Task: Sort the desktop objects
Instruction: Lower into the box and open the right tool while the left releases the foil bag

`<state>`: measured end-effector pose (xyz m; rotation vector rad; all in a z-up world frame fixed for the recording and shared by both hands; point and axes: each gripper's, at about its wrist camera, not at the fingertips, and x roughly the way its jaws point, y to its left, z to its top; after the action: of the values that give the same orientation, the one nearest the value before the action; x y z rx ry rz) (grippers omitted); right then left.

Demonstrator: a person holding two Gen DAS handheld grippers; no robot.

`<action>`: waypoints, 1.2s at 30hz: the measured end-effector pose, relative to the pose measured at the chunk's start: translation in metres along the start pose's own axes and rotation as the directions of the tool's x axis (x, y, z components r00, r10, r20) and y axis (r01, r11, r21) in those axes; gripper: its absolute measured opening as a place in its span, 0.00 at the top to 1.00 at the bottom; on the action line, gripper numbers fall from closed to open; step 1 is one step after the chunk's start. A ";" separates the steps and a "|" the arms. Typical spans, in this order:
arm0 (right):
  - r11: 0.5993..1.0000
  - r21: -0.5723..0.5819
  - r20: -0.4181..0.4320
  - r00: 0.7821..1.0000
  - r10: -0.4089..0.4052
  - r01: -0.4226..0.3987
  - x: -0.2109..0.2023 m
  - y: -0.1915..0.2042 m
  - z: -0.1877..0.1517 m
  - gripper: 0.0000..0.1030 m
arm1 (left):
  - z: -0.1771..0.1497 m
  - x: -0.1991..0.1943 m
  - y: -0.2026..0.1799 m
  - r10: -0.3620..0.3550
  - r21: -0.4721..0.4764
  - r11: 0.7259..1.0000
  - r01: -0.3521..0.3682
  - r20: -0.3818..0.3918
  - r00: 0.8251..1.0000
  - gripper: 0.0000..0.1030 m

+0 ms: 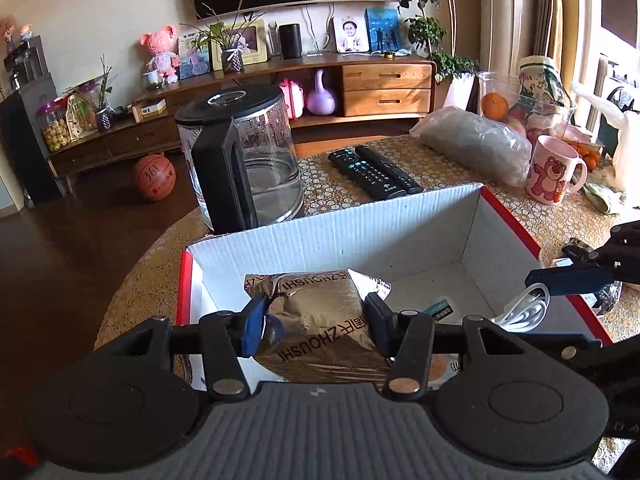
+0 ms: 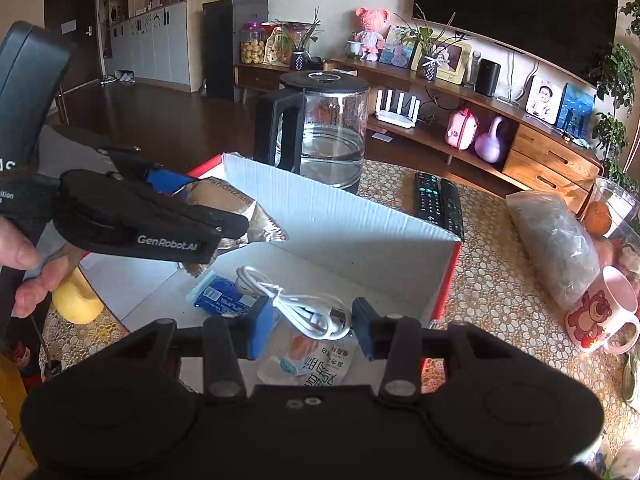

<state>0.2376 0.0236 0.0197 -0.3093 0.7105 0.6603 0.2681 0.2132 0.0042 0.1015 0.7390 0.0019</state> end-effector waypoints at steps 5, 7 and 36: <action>1.000 0.008 -0.054 0.998 0.006 -0.006 0.024 0.002 0.003 0.58 | 0.002 0.025 -0.002 0.002 0.000 1.000 -0.002 -0.054 0.999 0.50; 1.000 0.012 -0.080 0.997 0.009 -0.008 0.035 0.003 0.005 0.59 | 0.002 0.035 -0.003 0.006 0.002 1.000 -0.006 -0.077 0.997 0.50; 0.996 0.075 -0.287 0.956 0.059 -0.039 0.085 -0.004 0.006 0.51 | 0.002 0.087 0.007 -0.022 -0.102 0.995 -0.010 -0.302 0.953 0.34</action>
<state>0.2916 0.0623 -0.0342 -0.3296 1.0217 0.6431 0.3338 0.2234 -0.0526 -0.0003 1.0445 0.0508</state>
